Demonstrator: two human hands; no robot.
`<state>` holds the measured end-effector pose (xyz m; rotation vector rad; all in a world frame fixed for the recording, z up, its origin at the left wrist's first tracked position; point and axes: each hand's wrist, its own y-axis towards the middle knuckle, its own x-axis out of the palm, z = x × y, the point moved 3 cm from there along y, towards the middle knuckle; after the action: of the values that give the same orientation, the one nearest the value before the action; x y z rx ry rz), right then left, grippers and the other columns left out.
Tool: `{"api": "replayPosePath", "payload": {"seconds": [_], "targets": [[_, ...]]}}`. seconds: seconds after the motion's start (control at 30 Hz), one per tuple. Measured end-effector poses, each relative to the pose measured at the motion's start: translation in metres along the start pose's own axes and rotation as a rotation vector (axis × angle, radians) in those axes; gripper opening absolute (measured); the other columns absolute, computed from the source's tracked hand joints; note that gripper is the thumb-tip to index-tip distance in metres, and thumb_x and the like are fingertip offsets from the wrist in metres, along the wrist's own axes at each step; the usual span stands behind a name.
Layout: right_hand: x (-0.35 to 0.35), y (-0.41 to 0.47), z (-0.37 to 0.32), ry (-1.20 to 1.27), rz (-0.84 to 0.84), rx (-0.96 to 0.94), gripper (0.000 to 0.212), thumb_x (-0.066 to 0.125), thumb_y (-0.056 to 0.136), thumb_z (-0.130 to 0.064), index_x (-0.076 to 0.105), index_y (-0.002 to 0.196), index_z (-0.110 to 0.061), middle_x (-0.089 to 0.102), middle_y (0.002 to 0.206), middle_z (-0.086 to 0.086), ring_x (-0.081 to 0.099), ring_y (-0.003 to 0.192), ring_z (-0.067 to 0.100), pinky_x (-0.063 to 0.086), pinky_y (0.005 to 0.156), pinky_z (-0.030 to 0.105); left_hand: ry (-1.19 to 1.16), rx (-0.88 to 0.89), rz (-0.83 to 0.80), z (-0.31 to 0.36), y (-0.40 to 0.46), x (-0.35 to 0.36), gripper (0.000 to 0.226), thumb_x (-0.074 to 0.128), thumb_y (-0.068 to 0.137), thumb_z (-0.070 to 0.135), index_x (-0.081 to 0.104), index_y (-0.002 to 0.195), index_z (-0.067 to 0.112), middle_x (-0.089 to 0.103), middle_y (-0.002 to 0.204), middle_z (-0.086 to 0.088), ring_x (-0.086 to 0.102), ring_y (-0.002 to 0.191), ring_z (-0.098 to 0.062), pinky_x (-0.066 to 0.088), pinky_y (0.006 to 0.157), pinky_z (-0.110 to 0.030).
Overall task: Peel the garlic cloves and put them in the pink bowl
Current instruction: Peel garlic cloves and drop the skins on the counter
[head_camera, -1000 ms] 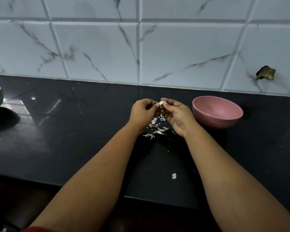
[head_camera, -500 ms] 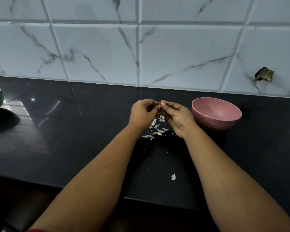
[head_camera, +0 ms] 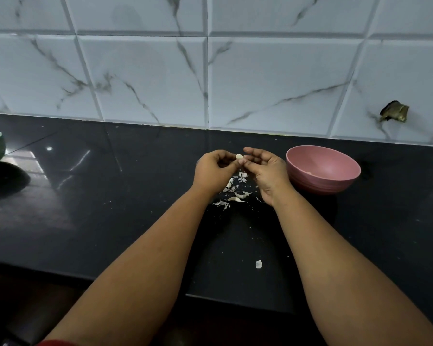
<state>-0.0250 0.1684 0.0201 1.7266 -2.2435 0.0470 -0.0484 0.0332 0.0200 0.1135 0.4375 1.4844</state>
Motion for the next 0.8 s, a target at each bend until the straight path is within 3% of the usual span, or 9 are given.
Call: {"api": "replayPosePath", "payload": {"seconds": [0.1, 0.27, 0.43, 0.63, 0.73, 0.8], "targets": [[-0.0018, 0.0011, -0.0015, -0.167, 0.029, -0.084, 0.032, 0.074, 0.078, 0.005, 0.066, 0.105, -0.012, 0.069, 0.086, 0.003, 0.066, 0.083, 0.01, 0.055, 0.079, 0.02, -0.18, -0.116, 0.001, -0.0037, 0.0009, -0.0002, 0.005, 0.072, 0.089, 0.017, 0.072, 0.088, 0.012, 0.073, 0.078, -0.005, 0.071, 0.07, -0.011, 0.06, 0.077, -0.031], [0.0005, 0.0003, -0.0014, -0.076, -0.001, -0.072, 0.02, 0.073, 0.08, 0.002, 0.069, 0.093, -0.013, 0.071, 0.085, 0.007, 0.067, 0.078, 0.012, 0.056, 0.076, 0.023, -0.453, -0.197, -0.029, -0.0027, 0.0028, 0.0006, 0.006, 0.065, 0.091, 0.0, 0.068, 0.088, 0.005, 0.067, 0.079, -0.01, 0.062, 0.062, -0.007, 0.053, 0.064, -0.016], [-0.0006, 0.0004, -0.0003, -0.057, -0.025, -0.018, 0.003, 0.07, 0.085, -0.005, 0.069, 0.085, -0.007, 0.069, 0.076, 0.008, 0.062, 0.064, 0.01, 0.051, 0.061, 0.019, -0.481, -0.151, -0.058, -0.0005, 0.0027, 0.0009, 0.004, 0.065, 0.092, 0.002, 0.068, 0.093, 0.002, 0.069, 0.084, -0.011, 0.067, 0.071, -0.011, 0.055, 0.072, -0.02], [0.0064, -0.0044, -0.001, 0.097, -0.103, 0.118, 0.009, 0.062, 0.091, -0.005, 0.066, 0.082, -0.007, 0.065, 0.076, 0.009, 0.062, 0.066, 0.011, 0.05, 0.059, 0.017, -0.545, -0.152, -0.109, 0.0051, -0.0008, 0.0007, 0.007, 0.074, 0.085, 0.01, 0.071, 0.089, 0.004, 0.073, 0.084, -0.009, 0.071, 0.083, -0.017, 0.056, 0.079, -0.024], [0.0079, -0.005, -0.0024, 0.111, -0.091, 0.118, 0.011, 0.062, 0.089, -0.002, 0.065, 0.08, -0.007, 0.067, 0.074, 0.005, 0.064, 0.066, 0.009, 0.051, 0.06, 0.017, -0.555, -0.155, -0.101, 0.0039, -0.0004, 0.001, 0.014, 0.076, 0.081, 0.006, 0.071, 0.093, 0.0, 0.072, 0.089, -0.013, 0.069, 0.088, -0.022, 0.057, 0.085, -0.03], [0.0067, -0.0053, -0.0025, 0.101, -0.098, 0.122, 0.012, 0.061, 0.09, 0.0, 0.065, 0.081, -0.007, 0.067, 0.072, 0.003, 0.063, 0.064, 0.007, 0.05, 0.06, 0.017, -0.567, -0.154, -0.107, 0.003, -0.0006, 0.0022, 0.01, 0.073, 0.083, 0.001, 0.07, 0.093, 0.001, 0.072, 0.085, -0.011, 0.07, 0.084, -0.02, 0.058, 0.081, -0.028]]}}
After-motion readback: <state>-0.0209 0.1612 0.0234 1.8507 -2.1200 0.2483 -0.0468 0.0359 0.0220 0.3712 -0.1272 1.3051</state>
